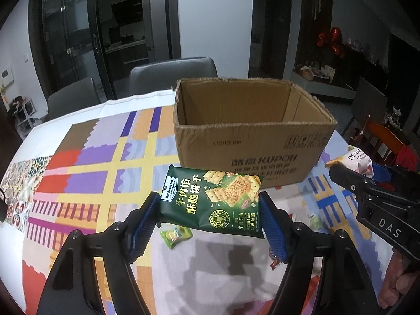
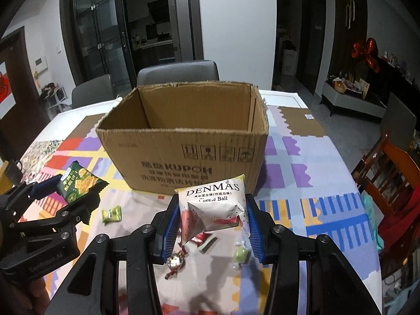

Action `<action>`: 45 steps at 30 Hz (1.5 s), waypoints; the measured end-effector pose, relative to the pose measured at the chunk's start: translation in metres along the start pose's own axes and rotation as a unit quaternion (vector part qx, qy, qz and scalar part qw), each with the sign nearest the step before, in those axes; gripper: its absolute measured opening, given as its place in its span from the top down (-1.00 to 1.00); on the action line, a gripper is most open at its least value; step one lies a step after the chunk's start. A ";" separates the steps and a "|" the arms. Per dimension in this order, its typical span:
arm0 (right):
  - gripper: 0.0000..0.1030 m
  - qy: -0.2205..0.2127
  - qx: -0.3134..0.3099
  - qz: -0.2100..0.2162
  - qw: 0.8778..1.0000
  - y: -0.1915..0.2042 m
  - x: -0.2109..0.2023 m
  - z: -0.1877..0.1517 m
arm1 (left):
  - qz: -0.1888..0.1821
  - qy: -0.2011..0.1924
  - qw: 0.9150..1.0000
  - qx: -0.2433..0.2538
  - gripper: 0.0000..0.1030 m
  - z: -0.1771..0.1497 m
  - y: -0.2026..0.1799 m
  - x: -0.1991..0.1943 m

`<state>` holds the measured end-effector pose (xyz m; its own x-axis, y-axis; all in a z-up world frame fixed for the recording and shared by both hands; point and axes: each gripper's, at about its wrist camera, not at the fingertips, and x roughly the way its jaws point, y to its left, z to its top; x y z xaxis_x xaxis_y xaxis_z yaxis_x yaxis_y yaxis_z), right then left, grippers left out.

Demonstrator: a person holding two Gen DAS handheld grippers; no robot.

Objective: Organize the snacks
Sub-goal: 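Lift both held packets and carry them over the cardboard box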

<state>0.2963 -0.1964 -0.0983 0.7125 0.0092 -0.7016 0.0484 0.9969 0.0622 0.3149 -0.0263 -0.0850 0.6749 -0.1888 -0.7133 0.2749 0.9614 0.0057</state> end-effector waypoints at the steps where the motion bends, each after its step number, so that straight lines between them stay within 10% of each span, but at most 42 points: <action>1: 0.08 -0.003 0.000 0.000 1.000 -0.001 -0.001 0.003 | 0.000 -0.003 1.000 0.001 -0.43 0.003 -0.001 -0.001; 45: 0.08 -0.079 -0.006 0.001 0.997 -0.015 0.001 0.090 | 0.000 -0.063 0.998 0.019 -0.43 0.092 -0.012 0.006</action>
<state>0.3590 -0.2188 -0.0363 0.8145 -0.0007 -0.5801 0.0394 0.9978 0.0540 0.3783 -0.0574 -0.0249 0.7549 -0.2150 -0.6195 0.2995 0.9535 0.0340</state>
